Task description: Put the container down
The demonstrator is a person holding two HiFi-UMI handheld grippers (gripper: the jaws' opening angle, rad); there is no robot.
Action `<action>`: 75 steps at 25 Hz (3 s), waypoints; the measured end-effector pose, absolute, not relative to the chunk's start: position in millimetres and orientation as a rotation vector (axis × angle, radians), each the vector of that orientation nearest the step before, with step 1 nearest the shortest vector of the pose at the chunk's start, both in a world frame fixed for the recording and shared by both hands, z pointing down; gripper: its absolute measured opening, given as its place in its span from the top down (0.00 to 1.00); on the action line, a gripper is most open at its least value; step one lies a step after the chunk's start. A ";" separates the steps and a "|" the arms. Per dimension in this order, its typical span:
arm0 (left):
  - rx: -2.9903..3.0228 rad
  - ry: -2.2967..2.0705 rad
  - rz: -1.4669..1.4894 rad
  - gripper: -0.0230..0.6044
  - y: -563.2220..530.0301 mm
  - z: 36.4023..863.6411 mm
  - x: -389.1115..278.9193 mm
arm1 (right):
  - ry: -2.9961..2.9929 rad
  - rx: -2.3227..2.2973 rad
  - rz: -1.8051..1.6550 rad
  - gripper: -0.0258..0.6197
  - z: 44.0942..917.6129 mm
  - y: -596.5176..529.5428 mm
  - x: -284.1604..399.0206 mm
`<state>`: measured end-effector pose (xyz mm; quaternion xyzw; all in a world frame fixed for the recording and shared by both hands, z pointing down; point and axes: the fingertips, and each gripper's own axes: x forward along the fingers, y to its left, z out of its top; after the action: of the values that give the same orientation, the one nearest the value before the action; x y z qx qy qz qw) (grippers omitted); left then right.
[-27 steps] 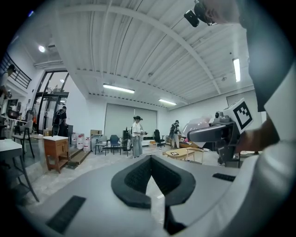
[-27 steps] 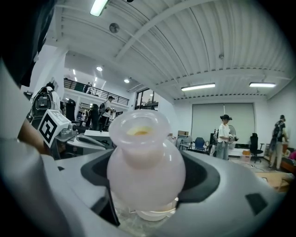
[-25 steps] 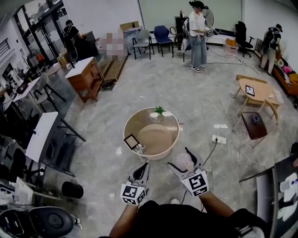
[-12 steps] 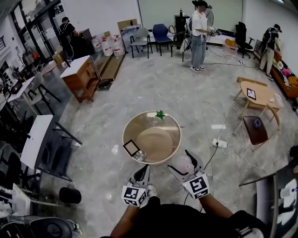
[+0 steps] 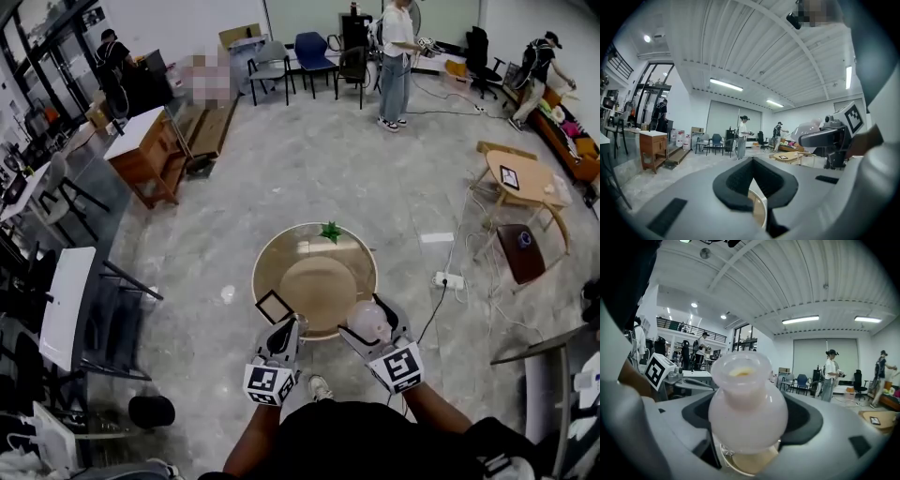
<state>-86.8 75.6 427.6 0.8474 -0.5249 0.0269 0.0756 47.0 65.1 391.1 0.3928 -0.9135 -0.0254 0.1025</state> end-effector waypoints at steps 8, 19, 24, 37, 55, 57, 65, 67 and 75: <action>2.526 -1.501 0.121 0.96 32.4 453.8 -118.8 | -2.633 1.166 -0.064 0.34 413.3 14.1 9.0; 2.476 -1.528 0.126 0.96 -44.8 462.4 -146.9 | -2.639 1.116 -0.130 0.34 420.7 -60.5 -21.7; 2.446 -1.574 0.155 0.96 -93.3 467.9 -152.0 | -2.650 1.050 -0.075 0.34 433.9 -110.3 -24.7; 2.341 -1.594 0.296 0.96 -194.3 524.8 -136.2 | -2.644 0.861 0.080 0.34 497.3 -218.1 -16.8; 2.247 -1.481 0.345 0.96 -252.3 689.4 -140.8 | -2.458 0.776 0.259 0.34 730.8 -251.1 -28.6; 2.216 -1.479 0.336 0.96 -252.9 710.0 -148.7 | -2.410 0.797 0.305 0.34 760.2 -244.6 -28.3; 2.192 -1.461 0.309 0.96 -251.7 767.8 -156.9 | -2.288 0.789 0.361 0.34 871.9 -201.5 -18.2; 2.200 -1.448 0.291 0.96 -251.4 776.5 -158.1 | -2.277 0.761 0.360 0.34 897.4 -194.3 -19.8; 2.204 -1.430 0.318 0.96 -248.0 809.3 -166.1 | -2.246 0.681 0.365 0.34 961.3 -177.7 -26.3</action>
<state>-166.1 -248.0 809.3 0.8074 -0.5239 0.1164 0.2451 -26.3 -177.7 961.3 0.2660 -0.8770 0.1424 0.3740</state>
